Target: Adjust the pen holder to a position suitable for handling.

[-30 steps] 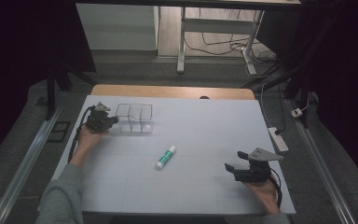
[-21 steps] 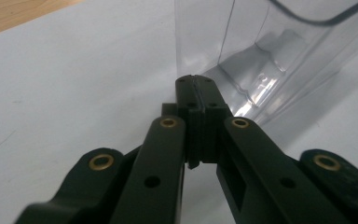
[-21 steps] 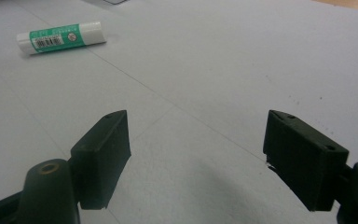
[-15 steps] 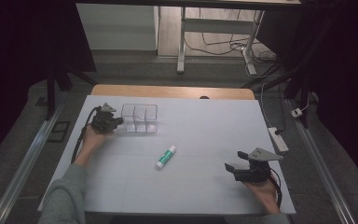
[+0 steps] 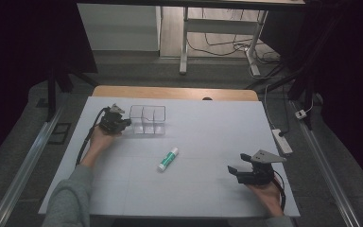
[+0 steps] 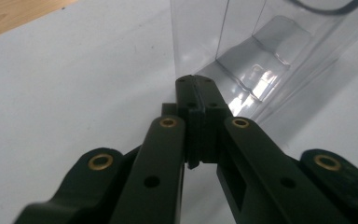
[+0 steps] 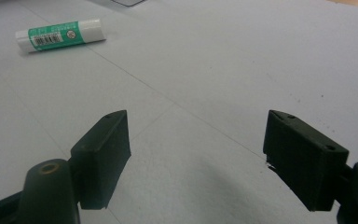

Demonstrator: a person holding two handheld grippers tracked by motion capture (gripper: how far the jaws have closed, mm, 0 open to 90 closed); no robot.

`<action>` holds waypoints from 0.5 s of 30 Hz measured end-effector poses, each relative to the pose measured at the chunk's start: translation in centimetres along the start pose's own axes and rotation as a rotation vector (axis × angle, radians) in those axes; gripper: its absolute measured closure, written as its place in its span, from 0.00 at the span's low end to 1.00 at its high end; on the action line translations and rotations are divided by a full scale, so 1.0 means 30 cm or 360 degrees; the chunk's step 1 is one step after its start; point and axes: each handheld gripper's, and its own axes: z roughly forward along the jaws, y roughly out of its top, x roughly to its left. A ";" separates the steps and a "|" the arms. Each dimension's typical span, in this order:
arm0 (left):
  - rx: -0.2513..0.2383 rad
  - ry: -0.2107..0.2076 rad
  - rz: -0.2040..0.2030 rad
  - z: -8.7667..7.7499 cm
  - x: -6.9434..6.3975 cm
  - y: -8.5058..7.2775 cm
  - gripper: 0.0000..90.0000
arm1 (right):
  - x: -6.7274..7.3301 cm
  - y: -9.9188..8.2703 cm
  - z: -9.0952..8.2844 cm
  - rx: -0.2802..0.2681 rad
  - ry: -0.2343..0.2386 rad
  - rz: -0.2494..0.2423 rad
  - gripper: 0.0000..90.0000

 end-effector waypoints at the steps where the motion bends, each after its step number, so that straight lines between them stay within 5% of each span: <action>1: 0.0000 -0.0006 0.0009 0.001 -0.003 0.003 0.99 | 0.000 0.000 0.000 0.0002 0.0000 0.0000 0.24; 15: -0.0008 -0.0046 0.0063 0.031 -0.053 0.045 0.98 | 0.000 -0.003 -0.005 0.0004 -0.0006 0.0006 0.24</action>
